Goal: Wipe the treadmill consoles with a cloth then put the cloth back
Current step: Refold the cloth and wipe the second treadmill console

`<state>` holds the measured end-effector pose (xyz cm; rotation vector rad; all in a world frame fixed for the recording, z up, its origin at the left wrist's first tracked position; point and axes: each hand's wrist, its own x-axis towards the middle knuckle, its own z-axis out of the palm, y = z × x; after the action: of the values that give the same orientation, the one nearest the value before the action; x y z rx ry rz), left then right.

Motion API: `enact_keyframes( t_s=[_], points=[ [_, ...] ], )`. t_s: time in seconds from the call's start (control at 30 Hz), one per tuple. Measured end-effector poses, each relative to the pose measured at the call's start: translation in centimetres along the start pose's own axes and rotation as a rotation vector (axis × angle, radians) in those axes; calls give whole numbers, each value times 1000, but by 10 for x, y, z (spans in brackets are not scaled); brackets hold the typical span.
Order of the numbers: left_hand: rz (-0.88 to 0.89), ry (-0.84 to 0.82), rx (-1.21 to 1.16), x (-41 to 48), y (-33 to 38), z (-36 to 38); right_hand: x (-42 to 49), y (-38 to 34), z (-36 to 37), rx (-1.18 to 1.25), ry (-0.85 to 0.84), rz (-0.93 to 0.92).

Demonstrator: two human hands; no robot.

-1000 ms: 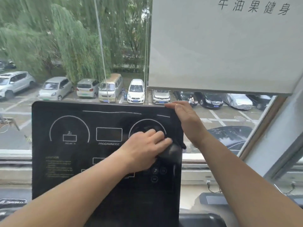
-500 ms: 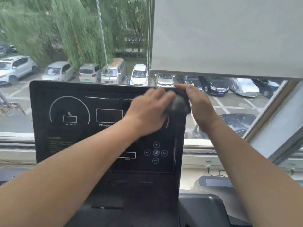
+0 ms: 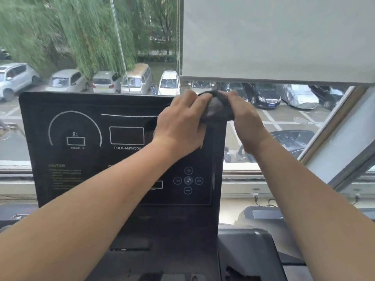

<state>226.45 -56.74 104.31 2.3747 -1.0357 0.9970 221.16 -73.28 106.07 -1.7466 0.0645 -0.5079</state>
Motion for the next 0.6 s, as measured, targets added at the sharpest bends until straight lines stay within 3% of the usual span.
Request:
enact_keyframes(
  t_s=[0.1, 0.13, 0.23, 0.3, 0.33, 0.43, 0.5, 0.53, 0.6],
  points=[
    [-82, 34, -4, -32, 19, 20, -3, -1, 2, -40, -5, 1],
    [0, -10, -25, -48, 24, 26, -5, 0, 3, -70, 8, -8],
    [495, -343, -31, -80, 21, 30, -10, 6, 8, -166, 49, -55],
    [605, -407, 9, -74, 9, 22, -12, 8, 10, -168, 53, -65],
    [526, -359, 23, -70, 5, 19, -12, 10, 10, -171, 55, -67],
    [64, -80, -36, -72, 3, 20, -15, 14, 14, -167, 64, -71],
    [-135, -19, -74, -94, 17, 28, -18, 12, 15, -169, 35, -81],
    [-148, -45, -88, -109, 25, 34, -19, 11, 14, -178, 21, -88],
    [79, -215, -116, -140, 32, 43, -29, 14, 12, -210, 18, -83]
  ],
)
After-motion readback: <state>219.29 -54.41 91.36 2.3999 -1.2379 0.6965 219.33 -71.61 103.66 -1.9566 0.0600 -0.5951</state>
